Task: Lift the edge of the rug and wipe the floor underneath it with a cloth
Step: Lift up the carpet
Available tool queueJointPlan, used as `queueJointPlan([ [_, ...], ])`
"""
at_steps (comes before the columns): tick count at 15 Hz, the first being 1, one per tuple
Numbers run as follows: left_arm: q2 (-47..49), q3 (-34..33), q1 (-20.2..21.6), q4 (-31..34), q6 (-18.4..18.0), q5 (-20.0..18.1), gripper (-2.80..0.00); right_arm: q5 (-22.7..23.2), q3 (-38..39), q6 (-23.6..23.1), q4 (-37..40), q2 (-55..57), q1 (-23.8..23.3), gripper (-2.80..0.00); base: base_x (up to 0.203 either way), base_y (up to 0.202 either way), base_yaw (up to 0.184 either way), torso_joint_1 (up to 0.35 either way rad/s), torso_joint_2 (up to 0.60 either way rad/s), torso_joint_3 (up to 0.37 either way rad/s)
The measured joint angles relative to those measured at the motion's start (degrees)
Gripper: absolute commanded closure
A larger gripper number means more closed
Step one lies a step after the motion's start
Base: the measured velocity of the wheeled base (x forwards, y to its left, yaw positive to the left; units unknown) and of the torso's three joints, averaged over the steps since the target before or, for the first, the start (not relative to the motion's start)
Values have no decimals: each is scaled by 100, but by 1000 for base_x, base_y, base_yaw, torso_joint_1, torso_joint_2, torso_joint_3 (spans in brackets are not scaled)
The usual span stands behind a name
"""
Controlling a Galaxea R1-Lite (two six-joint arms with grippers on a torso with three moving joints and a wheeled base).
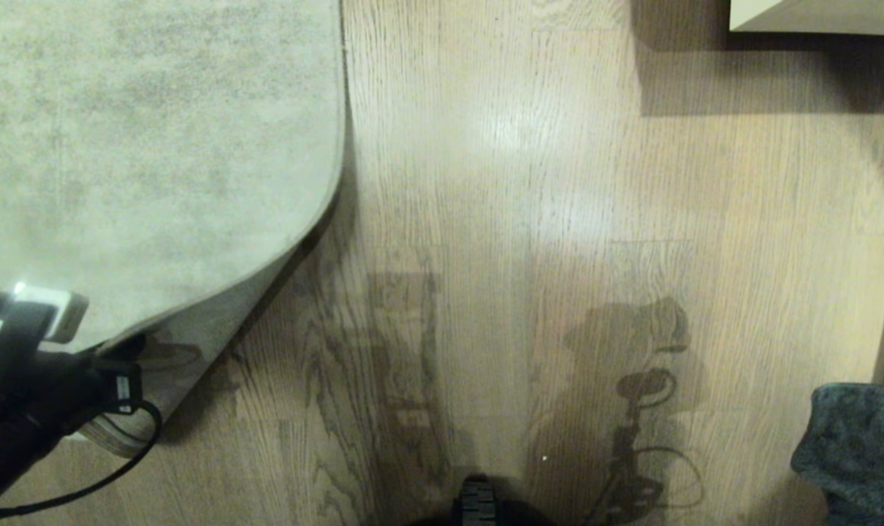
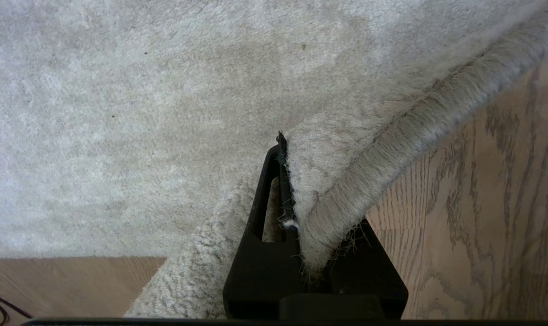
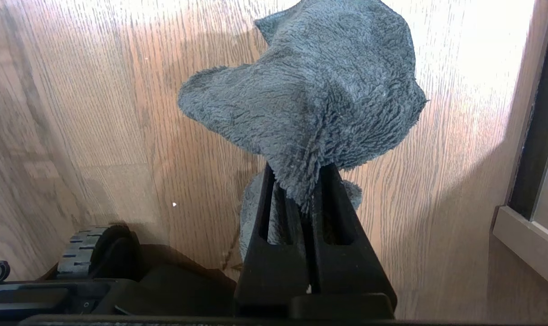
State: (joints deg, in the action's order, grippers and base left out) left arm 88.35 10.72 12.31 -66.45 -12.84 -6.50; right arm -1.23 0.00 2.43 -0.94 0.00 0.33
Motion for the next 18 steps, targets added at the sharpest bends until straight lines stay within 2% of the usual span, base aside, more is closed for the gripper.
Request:
queueJointPlan([
  [8, 68, -46, 15, 11, -9, 11, 0, -2, 0, 2, 0, 0, 2, 0, 1, 7, -1, 0, 1, 1],
  [18, 72, -127, 26, -6, -9, -6, 0, 0, 0, 2, 0, 0, 2, 0, 1, 186, -2, 3, 2, 3],
])
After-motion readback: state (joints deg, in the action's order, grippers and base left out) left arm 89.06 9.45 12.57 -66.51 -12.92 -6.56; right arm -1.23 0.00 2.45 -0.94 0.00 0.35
